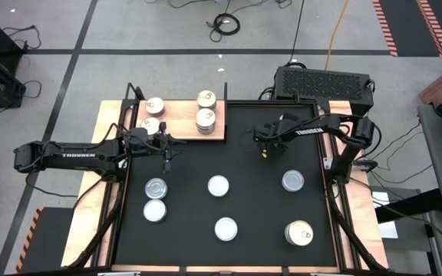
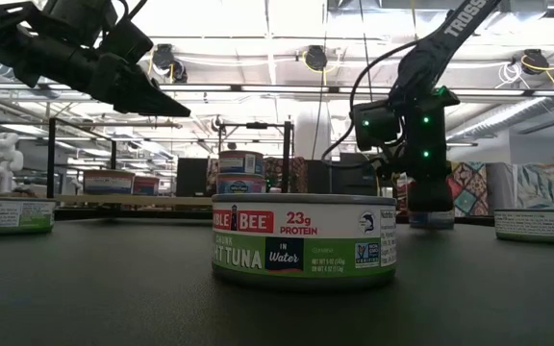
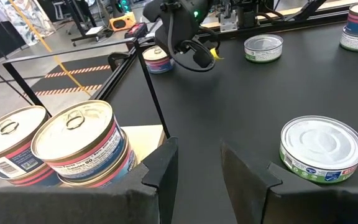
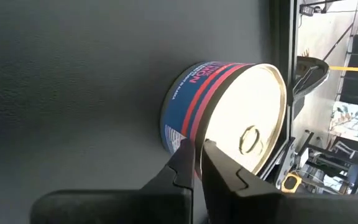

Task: Stack canned seafood by type on shelf
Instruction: Stack the blue-pink tuna can on top of the other blue-pink tuna cans on the shelf

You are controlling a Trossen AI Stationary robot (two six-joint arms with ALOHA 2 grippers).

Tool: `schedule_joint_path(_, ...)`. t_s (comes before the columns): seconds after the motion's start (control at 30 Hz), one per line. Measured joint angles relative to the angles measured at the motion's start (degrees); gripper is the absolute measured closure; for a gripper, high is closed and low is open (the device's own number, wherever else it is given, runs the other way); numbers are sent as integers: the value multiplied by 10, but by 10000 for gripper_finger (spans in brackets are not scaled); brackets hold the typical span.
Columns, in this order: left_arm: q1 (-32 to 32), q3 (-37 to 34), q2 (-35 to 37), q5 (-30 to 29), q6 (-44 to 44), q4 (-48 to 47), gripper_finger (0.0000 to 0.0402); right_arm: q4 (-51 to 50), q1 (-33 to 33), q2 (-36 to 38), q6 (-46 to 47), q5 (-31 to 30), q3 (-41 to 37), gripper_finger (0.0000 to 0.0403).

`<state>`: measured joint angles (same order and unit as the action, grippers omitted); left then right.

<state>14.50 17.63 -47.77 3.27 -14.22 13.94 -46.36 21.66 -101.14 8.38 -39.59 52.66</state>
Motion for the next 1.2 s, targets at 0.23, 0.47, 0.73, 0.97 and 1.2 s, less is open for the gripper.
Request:
schedule_joint_path(0.23, 0, 0, 0, 0, 0, 0, 279, -8, -23, -1, 7, 4, 1, 402)
schedule_joint_path(0.47, 0, 0, 0, 0, 0, 0, 279, -50, -55, -4, 30, 9, 38, 401)
schedule_joint_path(0.73, 0, 0, 0, 0, 0, 0, 279, -121, -69, -4, 47, -25, 91, 401)
schedule_joint_path(0.97, 0, 0, 0, 0, 0, 0, 279, -170, -85, -4, 75, 0, 125, 402)
schedule_joint_path(1.2, 0, 0, 0, 0, 2, 0, 279, -181, -109, 70, 138, 1, 98, 402)
